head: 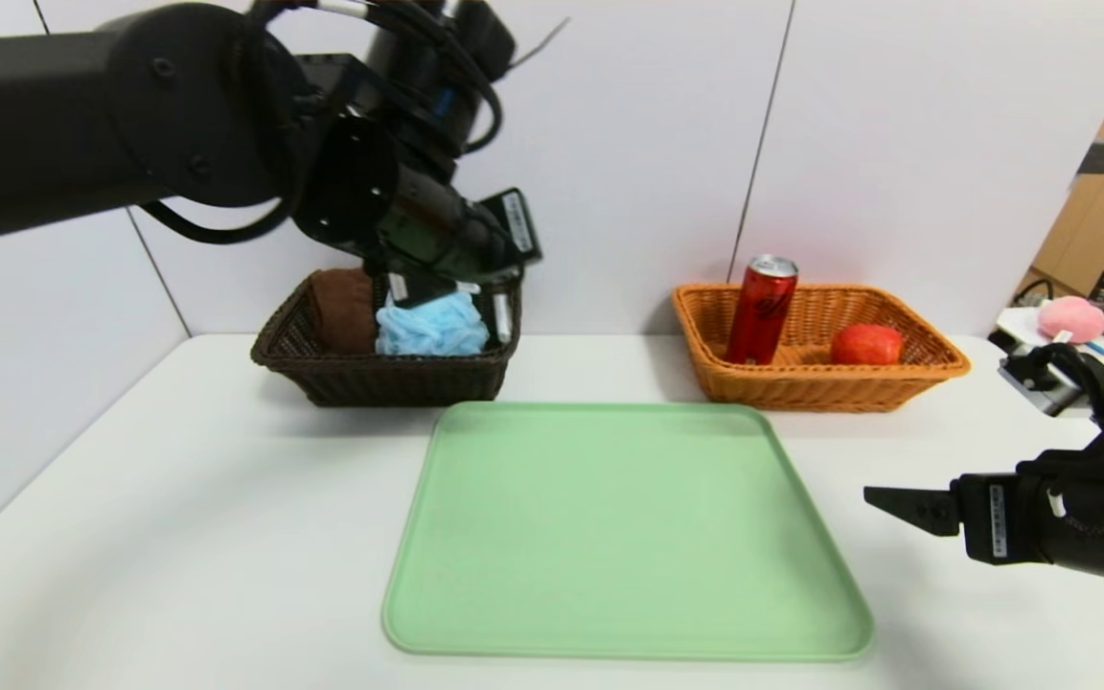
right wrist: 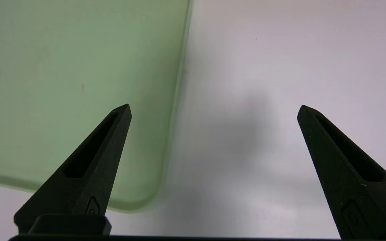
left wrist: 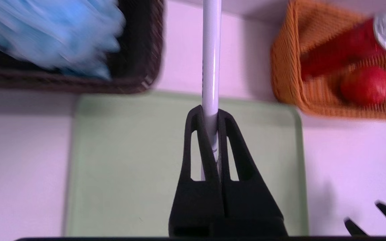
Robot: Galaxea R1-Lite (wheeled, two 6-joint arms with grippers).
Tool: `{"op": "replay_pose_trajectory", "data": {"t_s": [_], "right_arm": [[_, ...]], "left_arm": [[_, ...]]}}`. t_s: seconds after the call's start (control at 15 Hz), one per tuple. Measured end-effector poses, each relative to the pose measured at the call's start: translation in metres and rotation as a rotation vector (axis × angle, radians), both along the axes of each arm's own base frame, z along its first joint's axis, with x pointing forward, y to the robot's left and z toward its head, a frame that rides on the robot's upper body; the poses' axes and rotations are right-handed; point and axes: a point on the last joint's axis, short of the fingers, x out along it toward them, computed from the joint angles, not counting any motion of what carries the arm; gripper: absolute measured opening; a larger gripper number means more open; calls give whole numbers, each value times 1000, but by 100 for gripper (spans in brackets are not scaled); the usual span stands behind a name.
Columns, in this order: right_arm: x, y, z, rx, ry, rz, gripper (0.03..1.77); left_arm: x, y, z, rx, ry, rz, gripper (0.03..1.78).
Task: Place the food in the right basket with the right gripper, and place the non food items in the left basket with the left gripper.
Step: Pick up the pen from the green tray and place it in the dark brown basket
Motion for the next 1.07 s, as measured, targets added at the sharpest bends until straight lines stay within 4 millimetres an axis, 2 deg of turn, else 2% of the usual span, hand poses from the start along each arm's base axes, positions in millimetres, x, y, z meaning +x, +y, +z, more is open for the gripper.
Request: {"op": "replay_pose_trajectory", "data": {"t_s": [0.2, 0.4, 0.8, 1.07], "right_arm": [[16, 3, 20, 43, -129, -10, 171], [32, 7, 39, 74, -318, -5, 171], [39, 9, 40, 74, -354, -3, 171], [39, 10, 39, 73, -349, -1, 171]], "left_arm": [[29, 48, 5, 80, -58, 102, 5], [63, 81, -12, 157, -48, 184, 5], [119, 117, -66, 217, 34, 287, 5], [131, 120, -86, 229, 78, 290, 5]]}}
